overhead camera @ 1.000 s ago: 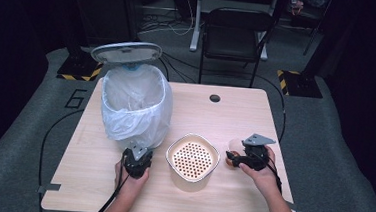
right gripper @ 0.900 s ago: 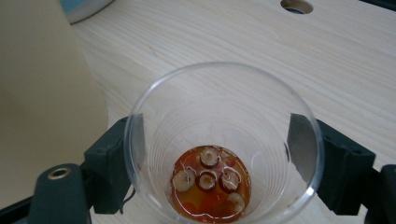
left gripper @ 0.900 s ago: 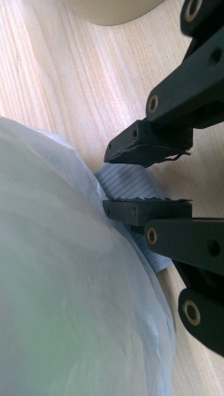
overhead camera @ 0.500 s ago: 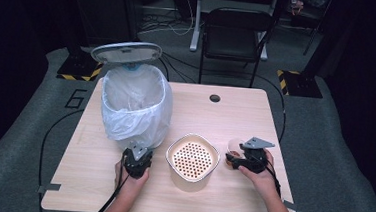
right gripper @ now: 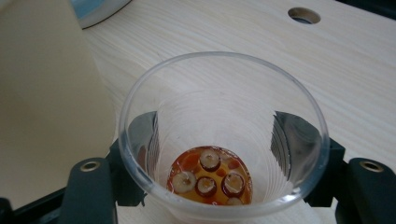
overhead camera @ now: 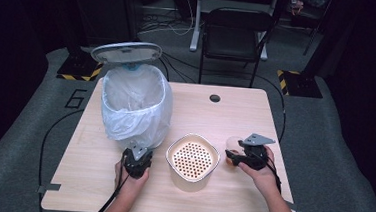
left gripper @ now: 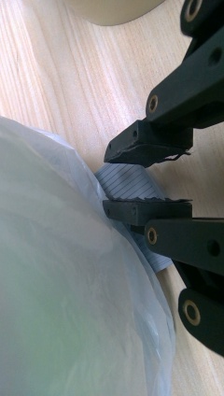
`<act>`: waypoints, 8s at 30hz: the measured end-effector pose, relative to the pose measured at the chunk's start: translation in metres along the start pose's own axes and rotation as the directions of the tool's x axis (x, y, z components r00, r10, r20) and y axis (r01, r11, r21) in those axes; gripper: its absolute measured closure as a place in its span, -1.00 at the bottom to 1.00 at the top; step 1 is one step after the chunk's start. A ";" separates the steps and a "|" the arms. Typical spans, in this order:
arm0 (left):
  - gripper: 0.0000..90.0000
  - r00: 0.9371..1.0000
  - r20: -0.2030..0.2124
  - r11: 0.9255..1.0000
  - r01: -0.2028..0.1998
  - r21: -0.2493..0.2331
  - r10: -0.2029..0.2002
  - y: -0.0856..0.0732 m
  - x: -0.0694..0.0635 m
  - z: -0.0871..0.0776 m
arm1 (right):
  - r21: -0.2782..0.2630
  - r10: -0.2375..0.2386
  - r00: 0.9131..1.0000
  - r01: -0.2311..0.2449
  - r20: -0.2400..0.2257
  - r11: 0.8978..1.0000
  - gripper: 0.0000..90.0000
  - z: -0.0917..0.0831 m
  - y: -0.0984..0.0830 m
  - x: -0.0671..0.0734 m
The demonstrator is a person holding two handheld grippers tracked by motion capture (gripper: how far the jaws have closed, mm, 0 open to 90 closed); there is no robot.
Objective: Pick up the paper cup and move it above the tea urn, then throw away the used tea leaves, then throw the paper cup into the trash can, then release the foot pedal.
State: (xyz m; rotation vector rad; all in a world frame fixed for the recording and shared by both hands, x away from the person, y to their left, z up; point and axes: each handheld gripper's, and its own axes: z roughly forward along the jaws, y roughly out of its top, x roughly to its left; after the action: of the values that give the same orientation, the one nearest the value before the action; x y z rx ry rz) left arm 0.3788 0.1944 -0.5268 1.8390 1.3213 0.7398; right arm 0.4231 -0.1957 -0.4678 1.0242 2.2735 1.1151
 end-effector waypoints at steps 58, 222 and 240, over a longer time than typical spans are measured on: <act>0.58 1.000 0.002 1.000 0.003 -0.001 -0.003 0.000 0.000 0.000 | -0.369 -0.519 0.851 0.457 -0.083 0.809 -0.16 0.002 0.121 0.035; 0.58 1.000 0.007 1.000 0.020 -0.013 -0.020 0.000 0.001 0.001 | -0.292 -0.358 0.881 0.271 -0.308 0.917 -0.02 -0.026 0.232 0.066; 0.58 1.000 0.004 1.000 -0.007 0.001 0.007 0.001 0.003 -0.001 | -0.320 -0.302 0.889 0.191 -0.343 0.928 -0.04 -0.009 0.275 0.084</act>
State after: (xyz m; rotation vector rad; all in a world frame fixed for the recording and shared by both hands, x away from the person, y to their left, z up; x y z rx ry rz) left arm 0.3794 0.1969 -0.5255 1.8458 1.3135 0.7389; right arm 0.4830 -0.0226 -0.2453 0.4085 2.3572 1.5766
